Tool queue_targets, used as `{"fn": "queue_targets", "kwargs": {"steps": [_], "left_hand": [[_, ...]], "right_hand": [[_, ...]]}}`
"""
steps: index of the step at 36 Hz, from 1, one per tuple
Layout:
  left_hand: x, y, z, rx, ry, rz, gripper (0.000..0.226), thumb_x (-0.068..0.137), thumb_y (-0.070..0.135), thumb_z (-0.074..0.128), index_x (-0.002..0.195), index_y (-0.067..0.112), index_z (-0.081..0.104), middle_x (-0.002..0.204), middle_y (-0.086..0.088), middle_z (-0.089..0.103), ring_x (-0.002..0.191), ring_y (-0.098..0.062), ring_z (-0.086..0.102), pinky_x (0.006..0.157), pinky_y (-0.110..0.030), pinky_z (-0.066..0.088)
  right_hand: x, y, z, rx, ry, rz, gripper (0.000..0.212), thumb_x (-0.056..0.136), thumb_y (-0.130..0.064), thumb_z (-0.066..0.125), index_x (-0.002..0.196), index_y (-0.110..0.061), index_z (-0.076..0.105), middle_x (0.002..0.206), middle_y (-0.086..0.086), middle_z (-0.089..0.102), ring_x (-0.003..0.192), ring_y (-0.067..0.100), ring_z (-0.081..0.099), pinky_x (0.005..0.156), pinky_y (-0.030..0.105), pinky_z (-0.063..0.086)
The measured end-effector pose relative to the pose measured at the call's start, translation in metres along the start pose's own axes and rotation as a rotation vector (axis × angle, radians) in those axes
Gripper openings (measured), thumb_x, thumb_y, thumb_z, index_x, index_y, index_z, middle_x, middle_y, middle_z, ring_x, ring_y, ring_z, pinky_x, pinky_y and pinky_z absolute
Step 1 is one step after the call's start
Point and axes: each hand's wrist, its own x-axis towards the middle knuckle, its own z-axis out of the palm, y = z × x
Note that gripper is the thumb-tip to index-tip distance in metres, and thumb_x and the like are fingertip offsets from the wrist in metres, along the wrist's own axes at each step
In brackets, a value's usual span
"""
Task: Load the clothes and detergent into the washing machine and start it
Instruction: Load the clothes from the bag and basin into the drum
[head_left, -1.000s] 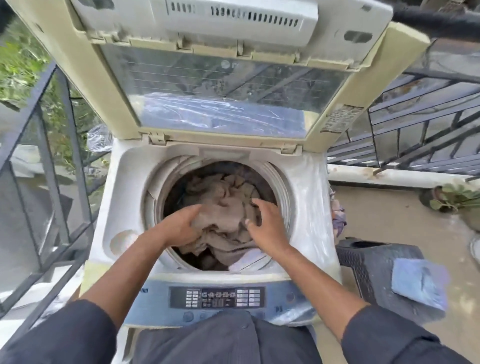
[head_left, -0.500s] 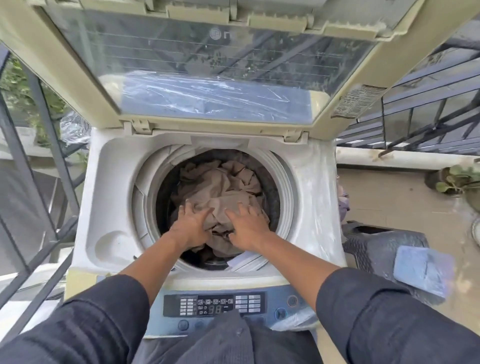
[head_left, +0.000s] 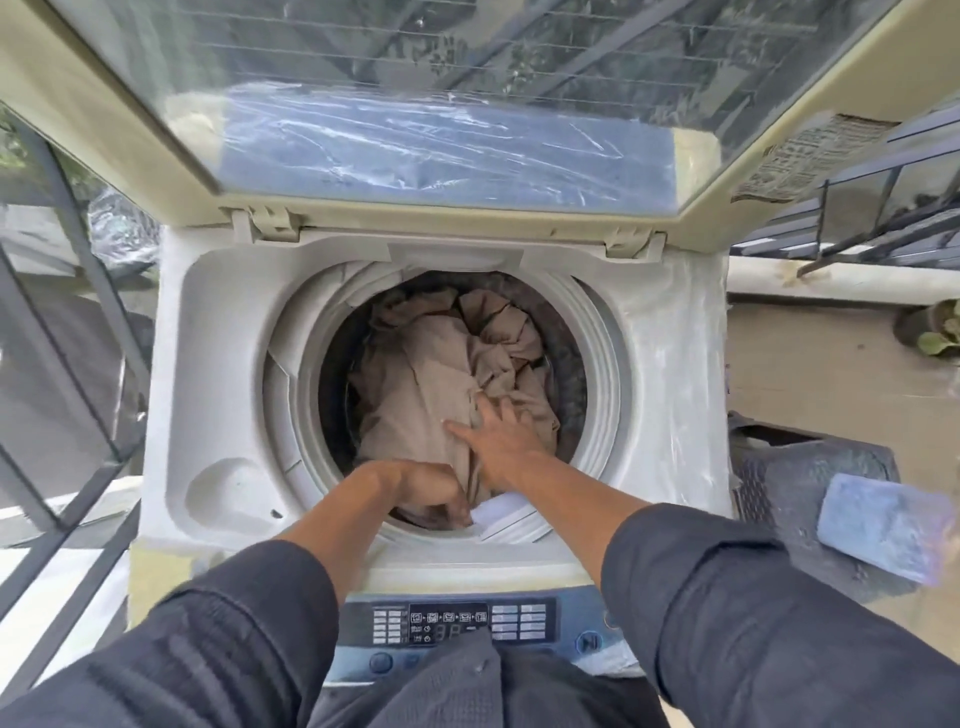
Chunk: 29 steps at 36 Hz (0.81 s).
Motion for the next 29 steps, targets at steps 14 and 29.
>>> {"fn": "queue_targets", "kwargs": {"steps": [14, 29], "left_hand": [[-0.033, -0.005, -0.043, 0.252, 0.281, -0.164, 0.063, 0.105, 0.047, 0.05, 0.161, 0.02, 0.04, 0.171, -0.009, 0.034, 0.155, -0.034, 0.035, 0.123, -0.043, 0.033], [-0.074, 0.013, -0.027, 0.119, 0.496, 0.062, 0.049, 0.108, 0.018, 0.055, 0.156, 0.015, 0.05, 0.161, -0.012, 0.049, 0.148, -0.03, 0.048, 0.12, -0.035, 0.037]], "right_hand": [[0.003, -0.001, 0.018, -0.212, -0.568, 0.315, 0.067, 0.101, -0.056, 0.031, 0.161, -0.027, 0.035, 0.162, 0.005, 0.04, 0.15, 0.036, 0.035, 0.123, 0.065, 0.016], [-0.063, 0.0, -0.07, 0.477, 0.203, 0.154, 0.043, 0.098, -0.048, 0.047, 0.128, -0.022, 0.063, 0.133, 0.009, 0.066, 0.117, 0.033, 0.065, 0.092, 0.041, 0.054]]}}
